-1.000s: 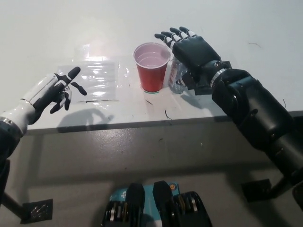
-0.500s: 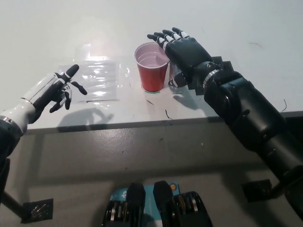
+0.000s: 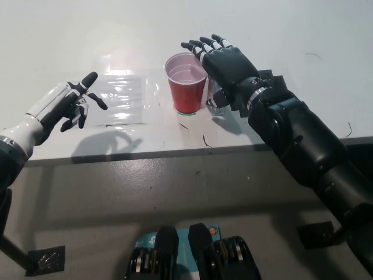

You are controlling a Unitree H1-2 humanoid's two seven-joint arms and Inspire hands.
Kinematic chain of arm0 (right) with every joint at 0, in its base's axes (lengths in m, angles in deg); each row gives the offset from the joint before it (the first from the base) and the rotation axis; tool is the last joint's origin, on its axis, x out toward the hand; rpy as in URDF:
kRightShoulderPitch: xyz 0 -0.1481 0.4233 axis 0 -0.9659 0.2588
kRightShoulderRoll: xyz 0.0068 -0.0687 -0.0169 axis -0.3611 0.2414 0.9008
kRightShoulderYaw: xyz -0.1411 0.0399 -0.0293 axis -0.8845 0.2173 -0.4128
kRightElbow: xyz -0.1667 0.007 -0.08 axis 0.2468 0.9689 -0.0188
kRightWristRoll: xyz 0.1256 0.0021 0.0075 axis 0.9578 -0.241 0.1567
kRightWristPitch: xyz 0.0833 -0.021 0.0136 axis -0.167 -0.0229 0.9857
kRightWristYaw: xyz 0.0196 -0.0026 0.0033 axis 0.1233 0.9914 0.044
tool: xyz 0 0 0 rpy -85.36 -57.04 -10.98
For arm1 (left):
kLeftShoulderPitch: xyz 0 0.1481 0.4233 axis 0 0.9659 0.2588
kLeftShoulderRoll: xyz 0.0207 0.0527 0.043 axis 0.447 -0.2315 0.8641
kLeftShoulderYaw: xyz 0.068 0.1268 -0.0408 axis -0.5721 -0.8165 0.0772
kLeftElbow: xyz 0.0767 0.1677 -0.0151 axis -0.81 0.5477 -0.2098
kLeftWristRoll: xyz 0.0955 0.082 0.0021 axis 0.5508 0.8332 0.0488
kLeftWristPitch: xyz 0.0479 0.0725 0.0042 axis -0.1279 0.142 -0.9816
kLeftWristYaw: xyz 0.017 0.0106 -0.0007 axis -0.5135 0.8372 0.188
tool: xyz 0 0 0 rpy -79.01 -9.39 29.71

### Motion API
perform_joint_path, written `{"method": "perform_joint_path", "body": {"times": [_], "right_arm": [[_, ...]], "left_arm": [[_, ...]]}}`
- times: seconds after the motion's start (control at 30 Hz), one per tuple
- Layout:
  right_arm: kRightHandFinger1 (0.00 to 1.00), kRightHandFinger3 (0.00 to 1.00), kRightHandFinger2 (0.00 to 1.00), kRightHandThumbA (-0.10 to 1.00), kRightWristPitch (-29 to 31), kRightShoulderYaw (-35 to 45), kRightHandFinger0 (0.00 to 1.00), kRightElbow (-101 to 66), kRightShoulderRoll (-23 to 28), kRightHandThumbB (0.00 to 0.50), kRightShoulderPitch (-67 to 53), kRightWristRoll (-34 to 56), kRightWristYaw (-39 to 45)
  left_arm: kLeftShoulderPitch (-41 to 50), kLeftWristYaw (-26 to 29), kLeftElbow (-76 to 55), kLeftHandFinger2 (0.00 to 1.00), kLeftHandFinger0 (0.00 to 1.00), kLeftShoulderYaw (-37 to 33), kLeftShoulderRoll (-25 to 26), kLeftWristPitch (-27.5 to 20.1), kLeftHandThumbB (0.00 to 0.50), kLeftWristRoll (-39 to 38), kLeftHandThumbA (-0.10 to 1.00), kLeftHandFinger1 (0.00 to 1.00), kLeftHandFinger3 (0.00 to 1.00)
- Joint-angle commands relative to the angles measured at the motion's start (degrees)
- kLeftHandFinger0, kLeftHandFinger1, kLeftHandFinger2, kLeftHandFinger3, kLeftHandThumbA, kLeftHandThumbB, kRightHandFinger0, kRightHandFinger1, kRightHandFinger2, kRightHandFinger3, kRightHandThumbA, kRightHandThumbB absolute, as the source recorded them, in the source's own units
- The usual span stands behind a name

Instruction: The robot uses its right hand to press the hand soap kept in the middle of the table to get liquid hand soap out

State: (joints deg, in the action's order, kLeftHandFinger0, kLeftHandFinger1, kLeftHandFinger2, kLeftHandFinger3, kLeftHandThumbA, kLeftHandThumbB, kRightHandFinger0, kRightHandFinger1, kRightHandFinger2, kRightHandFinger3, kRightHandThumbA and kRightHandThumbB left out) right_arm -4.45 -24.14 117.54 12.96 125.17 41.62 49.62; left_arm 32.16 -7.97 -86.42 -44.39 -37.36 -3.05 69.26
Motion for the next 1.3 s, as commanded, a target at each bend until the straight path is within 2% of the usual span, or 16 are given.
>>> {"method": "perform_joint_path", "body": {"times": [0.0, 0.43, 0.57, 0.83, 1.1, 1.27], "right_arm": [[1.0, 1.0, 1.0, 1.0, -0.49, -2.42, 1.0, 7.33, -0.6, 0.5, -7.29, 1.0, 6.0], [1.0, 1.0, 1.0, 1.0, 2.31, -1.18, 1.0, 12.59, -2.71, 0.5, -7.73, 2.99, 4.71], [1.0, 1.0, 1.0, 1.0, 2.58, -0.87, 1.0, 13.04, -2.99, 0.5, -8.22, 3.14, 4.39], [1.0, 1.0, 1.0, 1.0, 2.6, -0.91, 1.0, 13.34, -3.06, 0.5, -8.74, 2.89, 4.41], [1.0, 1.0, 1.0, 1.0, 2.83, -0.84, 1.0, 14.98, -3.18, 0.5, -8.8, 2.82, 3.66], [1.0, 1.0, 1.0, 1.0, 2.19, -1.34, 1.0, 14.62, -2.84, 0.5, -8.71, 2.11, 3.84]], "left_arm": [[-3.34, -0.62, -1.43, 0.13, 0.03, 1.05, 2.33, 0.3, 0.091, -0.08, 1.0, 0.02, 0.38], [-4.23, -1.18, -1.0, 0.16, 0.04, 1.07, 2.49, -0.45, 0.078, -0.24, 0.99, 0.03, 0.39], [-4.29, -1.18, -1.08, 0.13, 0.04, 0.82, 2.6, -0.25, 0.071, 0.01, 0.99, 0.01, 0.38], [-3.71, -1.22, -1.56, 0.15, 0.05, 0.89, 2.61, 0.05, 0.078, 0.01, 0.99, 0.03, 0.39], [-3.78, -1.18, -1.17, 0.12, 0.0, 0.81, 2.7, -0.81, 0.09, 0.23, 1.0, 0.0, 0.37], [-4.44, -1.37, -0.66, 0.14, 0.04, 1.05, 2.55, -0.23, 0.096, -0.37, 1.0, 0.02, 0.39]]}}
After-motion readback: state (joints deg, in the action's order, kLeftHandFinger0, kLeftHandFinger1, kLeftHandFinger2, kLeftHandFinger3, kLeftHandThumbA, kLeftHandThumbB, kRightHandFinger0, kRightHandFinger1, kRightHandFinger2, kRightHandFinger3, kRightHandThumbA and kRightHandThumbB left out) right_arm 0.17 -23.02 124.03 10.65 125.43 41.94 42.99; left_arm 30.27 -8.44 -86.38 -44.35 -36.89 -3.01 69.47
